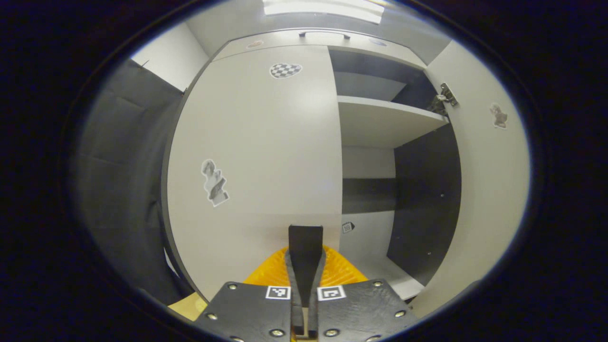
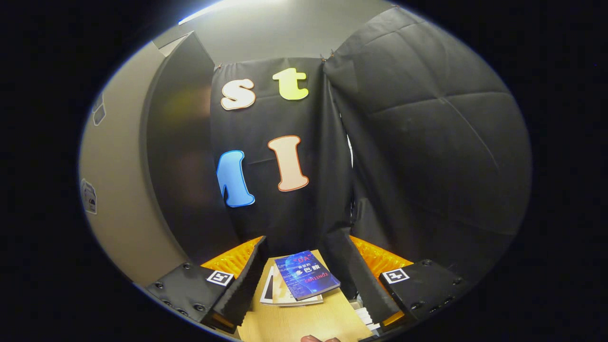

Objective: Open the right door of the double-door shoe cabinet with the right hand, and open the left door with the left hand.

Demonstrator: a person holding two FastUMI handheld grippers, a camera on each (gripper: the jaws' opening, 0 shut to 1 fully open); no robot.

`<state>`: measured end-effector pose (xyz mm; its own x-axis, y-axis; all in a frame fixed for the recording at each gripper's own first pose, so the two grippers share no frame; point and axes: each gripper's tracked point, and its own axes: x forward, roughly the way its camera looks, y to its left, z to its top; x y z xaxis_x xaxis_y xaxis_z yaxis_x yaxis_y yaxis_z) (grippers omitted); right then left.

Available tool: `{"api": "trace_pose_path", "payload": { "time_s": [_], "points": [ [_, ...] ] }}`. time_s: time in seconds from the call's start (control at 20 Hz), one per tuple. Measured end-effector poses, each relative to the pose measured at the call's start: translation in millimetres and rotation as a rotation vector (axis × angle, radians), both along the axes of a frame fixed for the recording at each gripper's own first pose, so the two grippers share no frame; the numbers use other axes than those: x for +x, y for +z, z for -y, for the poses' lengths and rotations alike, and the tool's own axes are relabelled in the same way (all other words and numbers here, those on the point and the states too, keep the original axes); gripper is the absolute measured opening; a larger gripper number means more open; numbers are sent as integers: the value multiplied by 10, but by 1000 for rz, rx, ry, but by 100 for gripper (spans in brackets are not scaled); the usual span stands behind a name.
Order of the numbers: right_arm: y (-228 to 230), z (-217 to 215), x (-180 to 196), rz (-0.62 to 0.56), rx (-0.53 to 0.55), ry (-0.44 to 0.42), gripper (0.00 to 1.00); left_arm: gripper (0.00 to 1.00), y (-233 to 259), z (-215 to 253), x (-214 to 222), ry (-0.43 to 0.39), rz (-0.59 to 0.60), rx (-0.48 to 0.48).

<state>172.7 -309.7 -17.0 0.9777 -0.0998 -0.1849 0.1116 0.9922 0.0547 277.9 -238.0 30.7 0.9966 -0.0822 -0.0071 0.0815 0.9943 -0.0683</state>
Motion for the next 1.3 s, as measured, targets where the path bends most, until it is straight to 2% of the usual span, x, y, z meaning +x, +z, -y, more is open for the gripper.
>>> {"api": "trace_pose_path", "payload": {
  "time_s": [0.05, 0.1, 0.15, 0.2, 0.3, 0.35, 0.45, 0.5, 0.55, 0.7, 0.75, 0.85, 0.9, 0.95, 1.0, 1.1, 1.15, 1.3],
  "points": [
    [1, -9, -3, 1, -2, 3, 98, 5, 10, -1, 0, -5, 2, -3],
    [4, -18, -15, 3, -4, 6, 92, 5, 0, -5, -1, -8, -1, -12],
    [18, -40, -42, 7, -3, 8, 92, 5, 4, -7, -2, -10, -3, -18],
    [26, -74, -78, 9, -2, 12, 98, 5, -2, -14, -16, -11, -6, -24],
    [41, -92, -168, 14, -12, 7, 98, 5, -9, -19, -49, -19, -9, -31],
    [56, -91, -212, 14, -19, 1, 92, 5, -5, -29, -66, -27, -9, -36],
    [69, -125, -318, 15, -23, -12, 98, 5, 11, -43, -123, -47, -12, -42],
    [82, -155, -377, 18, -20, -18, 95, 5, 14, -51, -148, -59, -13, -41],
    [98, -193, -442, 21, -15, -22, 98, 5, 24, -64, -189, -71, -11, -44],
    [104, -323, -665, 23, -8, -44, 98, 6, 54, -115, -328, -124, -14, -66],
    [117, -379, -748, 24, -10, -51, 92, 5, 48, -112, -370, -141, -15, -70],
    [122, -487, -929, 23, -18, -65, 92, 5, 35, -150, -447, -175, -9, -79],
    [124, -549, -1021, 26, -24, -72, 98, 5, 11, -190, -486, -193, -8, -91],
    [143, -600, -1113, 33, -30, -80, 98, 5, -16, -218, -548, -212, -9, -100],
    [146, -652, -1199, 40, -35, -89, 92, 5, -56, -260, -624, -229, -5, -104],
    [124, -757, -1345, 50, -35, -105, 92, 5, -71, -323, -706, -252, 8, -101],
    [111, -818, -1403, 54, -29, -109, 98, 5, -65, -353, -738, -262, 15, -97],
    [45, -1046, -1562, 52, 10, -100, 98, 5, -71, -457, -871, -275, 28, -79]
  ]
}}
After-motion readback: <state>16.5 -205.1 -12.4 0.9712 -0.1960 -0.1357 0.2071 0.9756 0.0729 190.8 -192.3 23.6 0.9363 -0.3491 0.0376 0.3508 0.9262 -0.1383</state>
